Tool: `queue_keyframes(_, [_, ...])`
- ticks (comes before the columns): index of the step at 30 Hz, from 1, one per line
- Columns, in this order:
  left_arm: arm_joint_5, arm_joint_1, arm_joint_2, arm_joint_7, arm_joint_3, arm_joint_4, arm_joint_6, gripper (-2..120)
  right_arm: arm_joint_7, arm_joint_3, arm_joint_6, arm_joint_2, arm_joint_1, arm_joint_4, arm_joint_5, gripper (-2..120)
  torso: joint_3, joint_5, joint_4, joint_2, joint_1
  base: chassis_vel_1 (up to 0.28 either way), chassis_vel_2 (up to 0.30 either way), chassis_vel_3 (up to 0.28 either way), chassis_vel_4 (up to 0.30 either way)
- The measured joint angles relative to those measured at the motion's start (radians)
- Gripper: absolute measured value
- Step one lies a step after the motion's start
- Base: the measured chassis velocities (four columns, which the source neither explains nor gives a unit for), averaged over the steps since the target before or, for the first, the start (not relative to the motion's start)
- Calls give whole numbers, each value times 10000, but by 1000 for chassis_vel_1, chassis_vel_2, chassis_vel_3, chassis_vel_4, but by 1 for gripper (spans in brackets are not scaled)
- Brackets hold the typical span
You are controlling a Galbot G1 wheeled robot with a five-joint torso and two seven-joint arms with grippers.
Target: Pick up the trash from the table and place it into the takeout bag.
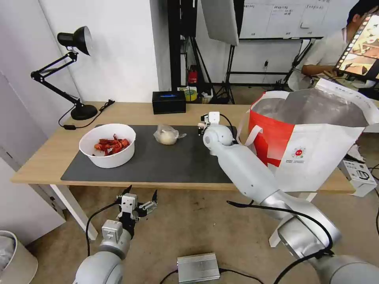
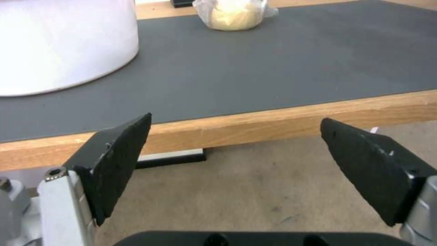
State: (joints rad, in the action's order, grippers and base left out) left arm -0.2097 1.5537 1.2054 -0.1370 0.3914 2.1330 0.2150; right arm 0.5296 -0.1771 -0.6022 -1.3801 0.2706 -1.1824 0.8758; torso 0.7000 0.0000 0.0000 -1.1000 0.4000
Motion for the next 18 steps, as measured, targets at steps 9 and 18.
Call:
queue_keyframes(9, [-31, 80, 3, -2, 108, 91, -74, 100, -100, -107, -45, 589, 824, -1630, 72, 0, 0, -1, 0, 0, 0, 0, 0, 0, 0])
queue_keyframes(18, [-29, 139, 0, -8, 187, 186, -83, 100, -367, -31, 114, 1437, 1449, -3566, -199, 0, 0, 0, 0, 0, -1, 0, 0, 0, 0])
